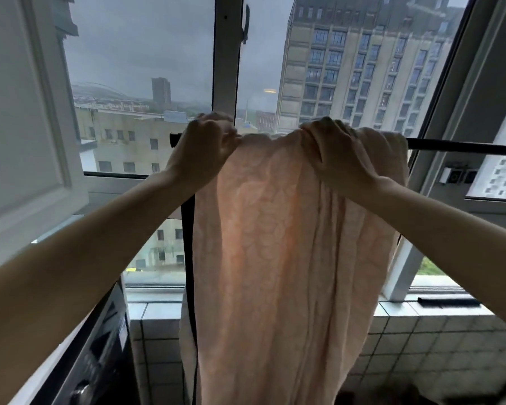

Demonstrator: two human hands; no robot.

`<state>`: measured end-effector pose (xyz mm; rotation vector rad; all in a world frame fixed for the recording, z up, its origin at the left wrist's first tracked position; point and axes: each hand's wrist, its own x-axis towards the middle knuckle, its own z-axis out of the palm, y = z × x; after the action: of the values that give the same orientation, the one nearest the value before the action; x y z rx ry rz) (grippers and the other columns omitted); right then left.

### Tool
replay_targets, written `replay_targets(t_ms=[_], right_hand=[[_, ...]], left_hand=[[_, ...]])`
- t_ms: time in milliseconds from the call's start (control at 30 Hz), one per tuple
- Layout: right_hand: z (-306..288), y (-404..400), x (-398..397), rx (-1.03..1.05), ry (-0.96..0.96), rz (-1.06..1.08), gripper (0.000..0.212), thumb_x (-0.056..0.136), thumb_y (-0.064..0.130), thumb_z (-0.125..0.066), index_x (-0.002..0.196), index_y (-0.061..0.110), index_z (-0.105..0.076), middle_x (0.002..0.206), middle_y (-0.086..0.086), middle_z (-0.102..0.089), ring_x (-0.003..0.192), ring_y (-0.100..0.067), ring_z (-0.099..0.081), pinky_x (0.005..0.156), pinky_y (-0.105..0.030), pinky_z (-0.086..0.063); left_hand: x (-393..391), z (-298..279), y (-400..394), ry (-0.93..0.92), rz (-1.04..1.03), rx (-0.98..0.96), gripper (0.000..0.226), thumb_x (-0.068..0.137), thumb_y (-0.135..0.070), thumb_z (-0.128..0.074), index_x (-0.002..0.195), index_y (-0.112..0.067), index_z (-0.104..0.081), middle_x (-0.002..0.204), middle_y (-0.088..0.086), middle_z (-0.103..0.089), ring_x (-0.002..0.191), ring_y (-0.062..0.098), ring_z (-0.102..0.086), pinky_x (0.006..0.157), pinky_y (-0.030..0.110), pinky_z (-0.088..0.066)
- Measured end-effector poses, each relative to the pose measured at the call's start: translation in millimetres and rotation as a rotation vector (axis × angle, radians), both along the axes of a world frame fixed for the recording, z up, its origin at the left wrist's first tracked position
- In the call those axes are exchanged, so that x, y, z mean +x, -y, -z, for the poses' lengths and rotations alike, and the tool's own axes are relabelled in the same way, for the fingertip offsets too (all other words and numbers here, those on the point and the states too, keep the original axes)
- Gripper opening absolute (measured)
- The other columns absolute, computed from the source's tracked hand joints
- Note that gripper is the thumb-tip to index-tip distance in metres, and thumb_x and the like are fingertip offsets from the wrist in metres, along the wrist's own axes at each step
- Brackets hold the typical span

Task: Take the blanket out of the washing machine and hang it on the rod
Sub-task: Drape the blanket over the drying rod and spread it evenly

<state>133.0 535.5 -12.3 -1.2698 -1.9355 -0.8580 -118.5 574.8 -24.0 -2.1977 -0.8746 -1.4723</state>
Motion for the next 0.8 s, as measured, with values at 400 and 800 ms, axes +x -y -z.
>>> replay_targets(t_ms=[400, 800], right_hand=[[25, -4, -35, 0.128, 0.204, 0.113, 0.045, 0.087, 0.035, -0.062, 0.122, 0.009, -0.052, 0.126, -0.011, -0.053, 0.119, -0.035, -0.046, 0.104, -0.052, -0.032], [135, -2, -38, 0.036, 0.915, -0.165, 0.045, 0.078, 0.012, -0.061, 0.122, 0.016, -0.062, 0.140, -0.014, -0.051, 0.136, -0.042, -0.035, 0.112, -0.065, -0.012]], left_hand=[[-32, 52, -5, 0.440, -0.044, -0.009, 0.067, 0.087, -0.031, -0.068, 0.140, -0.005, -0.038, 0.144, 0.013, -0.039, 0.131, 0.026, -0.041, 0.106, 0.036, -0.039], [-32, 116, 3, 0.611, 0.242, -0.672, 0.026, 0.082, -0.013, -0.064, 0.079, 0.011, -0.055, 0.072, 0.009, -0.050, 0.066, 0.016, -0.041, 0.061, 0.031, -0.036]])
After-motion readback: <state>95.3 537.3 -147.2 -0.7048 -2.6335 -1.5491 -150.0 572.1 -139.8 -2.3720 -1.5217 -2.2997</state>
